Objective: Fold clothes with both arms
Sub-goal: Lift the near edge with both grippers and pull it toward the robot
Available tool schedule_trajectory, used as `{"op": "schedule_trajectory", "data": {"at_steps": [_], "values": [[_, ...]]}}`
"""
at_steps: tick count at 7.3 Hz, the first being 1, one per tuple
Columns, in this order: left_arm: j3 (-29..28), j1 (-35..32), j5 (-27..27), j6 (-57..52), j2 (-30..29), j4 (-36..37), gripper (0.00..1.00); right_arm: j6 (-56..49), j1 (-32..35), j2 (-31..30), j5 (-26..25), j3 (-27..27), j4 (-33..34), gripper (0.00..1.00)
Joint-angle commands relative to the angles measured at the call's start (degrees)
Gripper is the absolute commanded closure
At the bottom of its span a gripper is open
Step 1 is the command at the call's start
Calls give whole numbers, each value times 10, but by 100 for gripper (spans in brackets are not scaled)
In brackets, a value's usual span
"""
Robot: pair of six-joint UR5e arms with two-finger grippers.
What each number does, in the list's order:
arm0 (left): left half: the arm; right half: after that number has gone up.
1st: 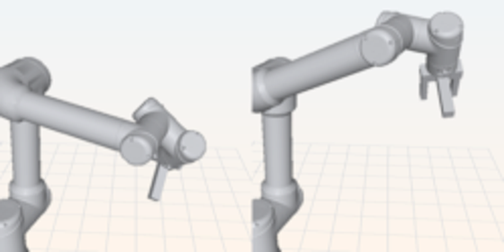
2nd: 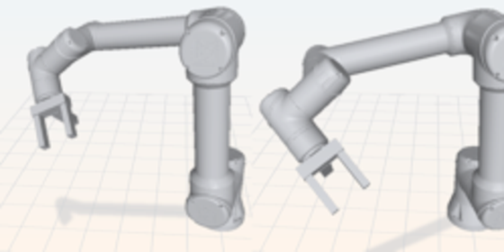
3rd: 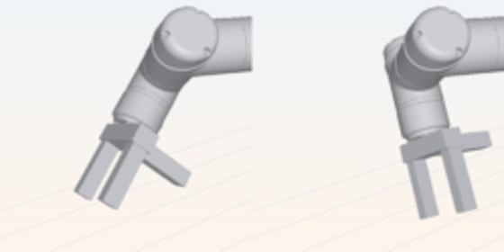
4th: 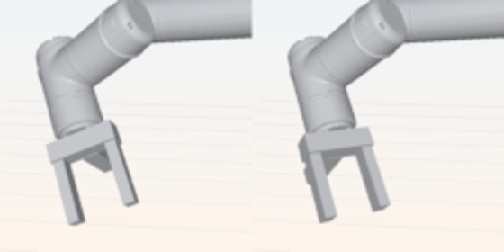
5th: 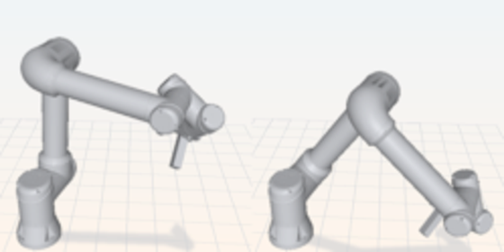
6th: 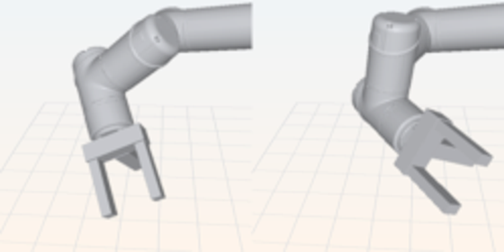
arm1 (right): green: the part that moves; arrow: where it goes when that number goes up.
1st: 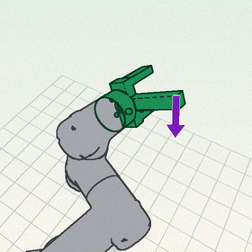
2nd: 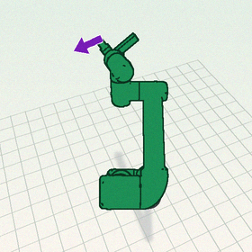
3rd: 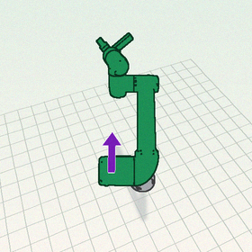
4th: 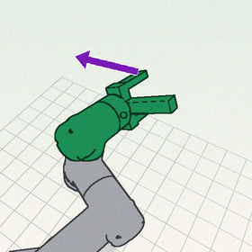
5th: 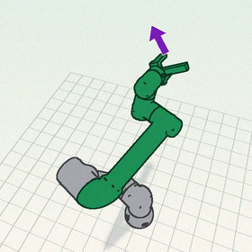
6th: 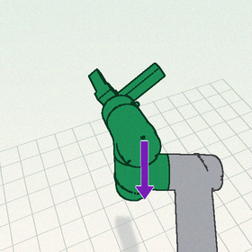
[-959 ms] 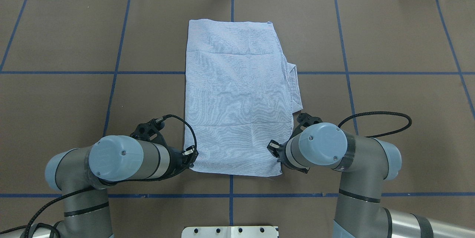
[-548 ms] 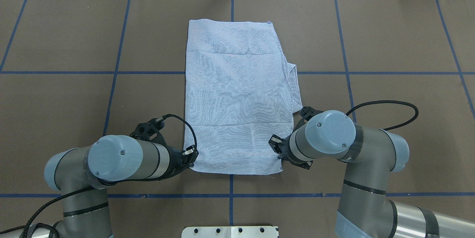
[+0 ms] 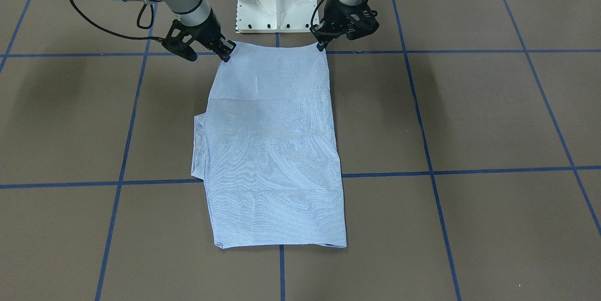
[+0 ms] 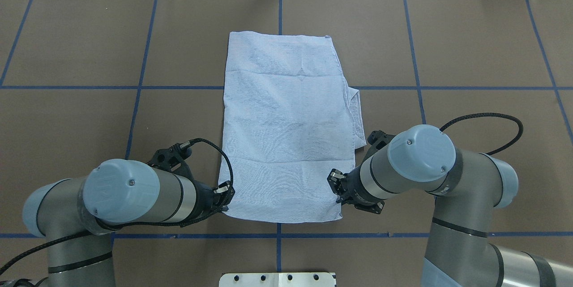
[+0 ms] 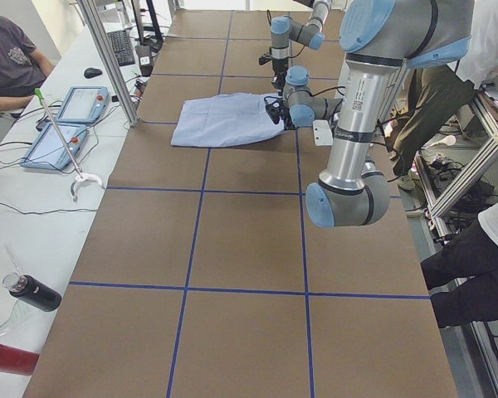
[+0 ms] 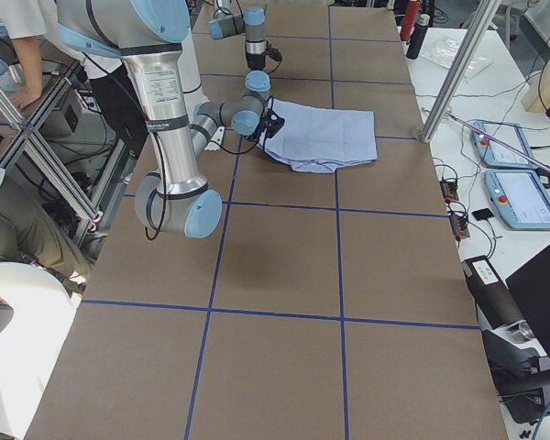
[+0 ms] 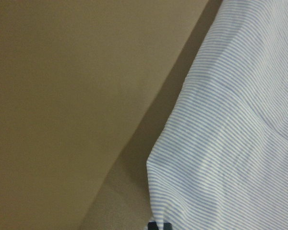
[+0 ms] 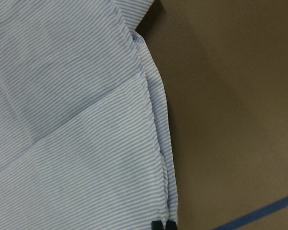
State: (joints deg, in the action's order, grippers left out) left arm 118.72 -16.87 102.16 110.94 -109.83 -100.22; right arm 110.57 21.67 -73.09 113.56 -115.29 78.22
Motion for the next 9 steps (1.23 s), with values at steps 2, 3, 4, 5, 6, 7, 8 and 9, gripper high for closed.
{"op": "schedule_trajectory", "data": {"at_steps": [2, 3, 4, 5, 6, 7, 8, 9], "values": [[103, 42, 23, -1, -1, 119, 100, 1, -16, -31, 130, -70, 0, 100], [147, 63, 24, -1, -3, 159, 100, 3, -12, -35, 171, -96, 0, 100], [194, 70, 37, 1, -3, 203, 100, 3, 12, -39, 216, -111, 0, 100], [218, 69, 75, 2, -6, 234, 100, 3, 48, -38, 270, -114, -1, 100], [236, 62, 95, 2, -22, 255, 100, 3, 86, -38, 309, -119, -3, 100], [243, 55, 100, 2, -45, 265, 100, 3, 109, -36, 321, -116, -3, 100], [232, 13, 101, -2, -62, 261, 100, 3, 119, -35, 322, -103, -3, 100], [208, -36, 105, -33, -80, 260, 100, 2, 122, -28, 316, -87, -3, 100]]}}
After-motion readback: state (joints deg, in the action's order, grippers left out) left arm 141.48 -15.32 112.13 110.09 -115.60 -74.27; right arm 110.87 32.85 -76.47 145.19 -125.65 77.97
